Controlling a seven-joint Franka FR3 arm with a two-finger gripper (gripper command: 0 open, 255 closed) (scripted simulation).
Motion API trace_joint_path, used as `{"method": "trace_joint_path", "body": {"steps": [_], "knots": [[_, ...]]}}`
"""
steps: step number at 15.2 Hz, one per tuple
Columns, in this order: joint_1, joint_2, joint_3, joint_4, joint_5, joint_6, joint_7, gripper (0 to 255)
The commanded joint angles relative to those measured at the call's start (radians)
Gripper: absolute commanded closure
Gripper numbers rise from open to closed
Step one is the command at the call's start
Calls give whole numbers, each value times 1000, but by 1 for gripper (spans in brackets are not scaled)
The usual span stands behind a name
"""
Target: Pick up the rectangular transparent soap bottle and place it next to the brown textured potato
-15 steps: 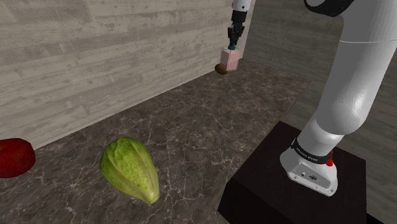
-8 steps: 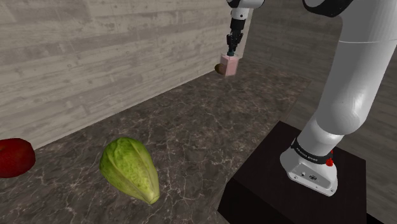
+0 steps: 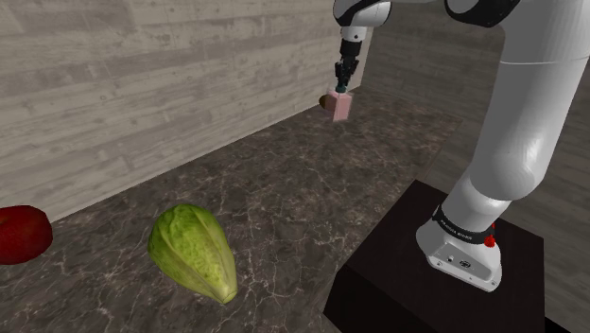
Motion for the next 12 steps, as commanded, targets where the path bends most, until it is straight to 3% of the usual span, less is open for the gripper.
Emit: {"method": "trace_joint_path", "body": {"steps": [1,10,11,12], "knots": [[-2,9,1,-19,5,27,-6,255],[-2,15,3,-30,9,45,-9,255],[-2,15,3,-30,9,45,-9,0],[-2,15,3,-30,9,45,-9,0]]}}
